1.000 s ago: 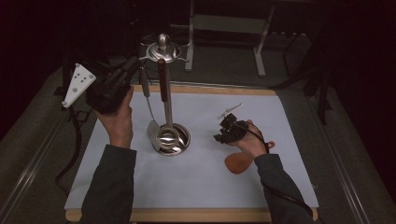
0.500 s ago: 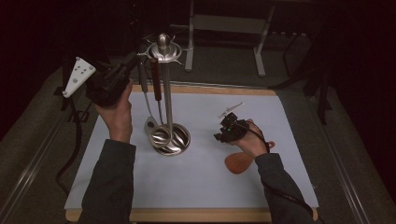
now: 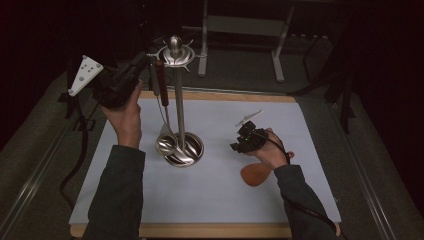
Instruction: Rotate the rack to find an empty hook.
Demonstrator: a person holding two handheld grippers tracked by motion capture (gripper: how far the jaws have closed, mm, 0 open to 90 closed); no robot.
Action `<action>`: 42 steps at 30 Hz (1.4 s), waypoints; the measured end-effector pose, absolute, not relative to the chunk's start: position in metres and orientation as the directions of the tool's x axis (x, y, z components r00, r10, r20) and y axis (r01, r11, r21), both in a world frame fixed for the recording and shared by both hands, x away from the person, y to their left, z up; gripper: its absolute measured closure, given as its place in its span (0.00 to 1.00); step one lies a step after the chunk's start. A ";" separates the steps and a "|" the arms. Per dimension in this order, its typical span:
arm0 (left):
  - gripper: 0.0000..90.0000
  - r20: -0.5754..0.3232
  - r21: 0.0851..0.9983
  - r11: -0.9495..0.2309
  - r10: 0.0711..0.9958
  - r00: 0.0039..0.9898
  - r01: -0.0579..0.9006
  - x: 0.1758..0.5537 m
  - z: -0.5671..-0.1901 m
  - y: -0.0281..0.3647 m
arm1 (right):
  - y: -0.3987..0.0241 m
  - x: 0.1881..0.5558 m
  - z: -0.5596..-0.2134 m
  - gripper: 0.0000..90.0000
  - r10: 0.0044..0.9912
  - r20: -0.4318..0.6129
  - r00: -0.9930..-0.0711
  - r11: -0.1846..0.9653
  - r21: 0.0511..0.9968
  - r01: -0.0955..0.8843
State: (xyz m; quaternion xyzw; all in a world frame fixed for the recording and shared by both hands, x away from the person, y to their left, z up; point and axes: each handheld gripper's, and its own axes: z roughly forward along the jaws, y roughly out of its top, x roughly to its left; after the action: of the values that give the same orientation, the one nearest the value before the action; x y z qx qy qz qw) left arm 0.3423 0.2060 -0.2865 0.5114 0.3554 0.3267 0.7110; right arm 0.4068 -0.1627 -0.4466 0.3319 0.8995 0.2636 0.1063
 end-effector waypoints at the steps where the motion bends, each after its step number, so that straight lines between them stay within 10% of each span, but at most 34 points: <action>1: 1.00 -0.170 0.960 0.262 0.828 0.534 -0.101 0.342 -0.286 0.206 | -0.163 0.407 -0.446 0.64 0.655 -0.016 -0.756 0.640 0.545 0.542; 42: 0.96 -0.119 0.993 0.099 0.827 0.549 0.065 0.304 -0.400 0.232 | -0.199 0.400 -0.454 0.63 0.695 -0.010 -0.719 0.613 0.532 0.584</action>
State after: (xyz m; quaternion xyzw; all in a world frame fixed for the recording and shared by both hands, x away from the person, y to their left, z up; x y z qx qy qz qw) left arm 0.3043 0.2321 -0.3998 0.6019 0.3705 0.2967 0.6422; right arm 0.4001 -0.1992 -0.4541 0.3587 0.8915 0.2547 0.1083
